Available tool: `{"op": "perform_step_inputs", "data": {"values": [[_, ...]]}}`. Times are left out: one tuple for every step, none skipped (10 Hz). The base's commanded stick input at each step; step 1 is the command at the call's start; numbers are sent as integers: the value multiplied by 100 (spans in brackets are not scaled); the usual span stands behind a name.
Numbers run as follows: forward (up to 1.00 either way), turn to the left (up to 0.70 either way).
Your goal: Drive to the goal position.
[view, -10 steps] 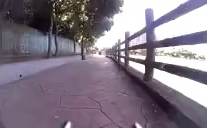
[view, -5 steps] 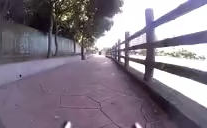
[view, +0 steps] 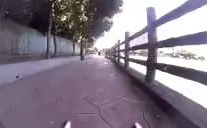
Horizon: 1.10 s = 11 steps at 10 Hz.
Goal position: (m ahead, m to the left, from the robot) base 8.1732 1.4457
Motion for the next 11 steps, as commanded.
{"op": "perform_step_inputs", "data": {"values": [[70, 0], [70, 0], [70, 0], [70, 19], [70, 35], [70, 6], [70, 0], [70, 0], [70, 0], [70, 0], [70, 0]]}}
